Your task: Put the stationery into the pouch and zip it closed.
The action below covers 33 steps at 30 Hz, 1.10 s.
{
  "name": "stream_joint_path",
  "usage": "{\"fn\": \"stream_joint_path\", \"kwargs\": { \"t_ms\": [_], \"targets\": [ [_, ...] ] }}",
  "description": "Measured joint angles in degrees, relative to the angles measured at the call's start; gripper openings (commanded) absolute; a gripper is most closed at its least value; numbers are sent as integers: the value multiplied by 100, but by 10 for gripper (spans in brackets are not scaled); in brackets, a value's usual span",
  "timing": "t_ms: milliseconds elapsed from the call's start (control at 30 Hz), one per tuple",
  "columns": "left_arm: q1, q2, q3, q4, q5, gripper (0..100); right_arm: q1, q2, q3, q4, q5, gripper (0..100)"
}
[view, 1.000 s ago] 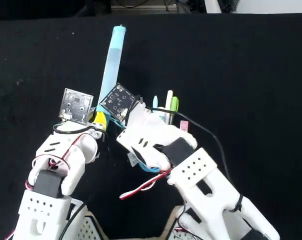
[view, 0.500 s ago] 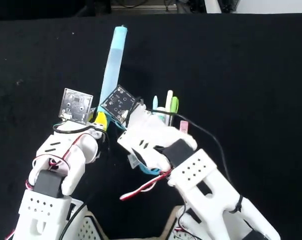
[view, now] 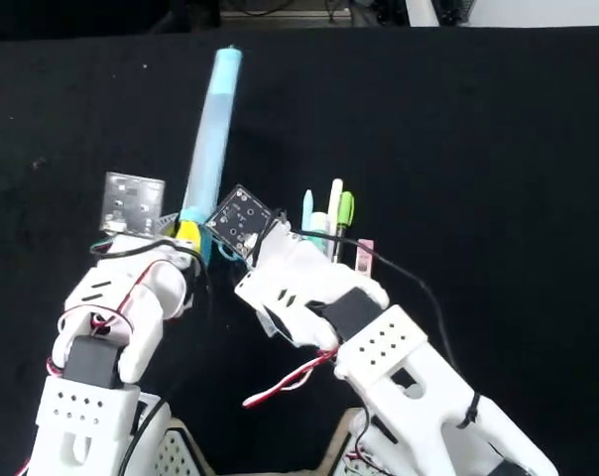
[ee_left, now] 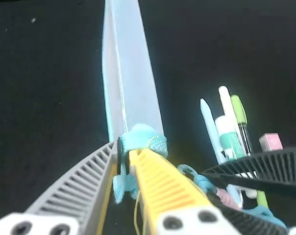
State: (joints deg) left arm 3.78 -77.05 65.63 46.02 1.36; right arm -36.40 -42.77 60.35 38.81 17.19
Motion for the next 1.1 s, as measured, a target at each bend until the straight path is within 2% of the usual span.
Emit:
{"fn": "stream_joint_path", "kwargs": {
  "t_ms": [200, 633, 733, 867, 1100],
  "targets": [
    [-290, 0, -9, 0, 264, 116, 9, 26, 44, 0, 0, 11],
    [-1160, -9, 44, -62, 281, 120, 123, 114, -1029, 229, 9, 11],
    [-1169, -9, 97, -70, 281, 123, 176, 123, -1222, 352, 9, 11],
    [-1160, -9, 97, -70, 281, 177, 193, 123, -1248, 387, 9, 11],
    [-756, -9, 97, 79, 273, 180, 325, 123, -1248, 527, 18, 11]
  ]
}}
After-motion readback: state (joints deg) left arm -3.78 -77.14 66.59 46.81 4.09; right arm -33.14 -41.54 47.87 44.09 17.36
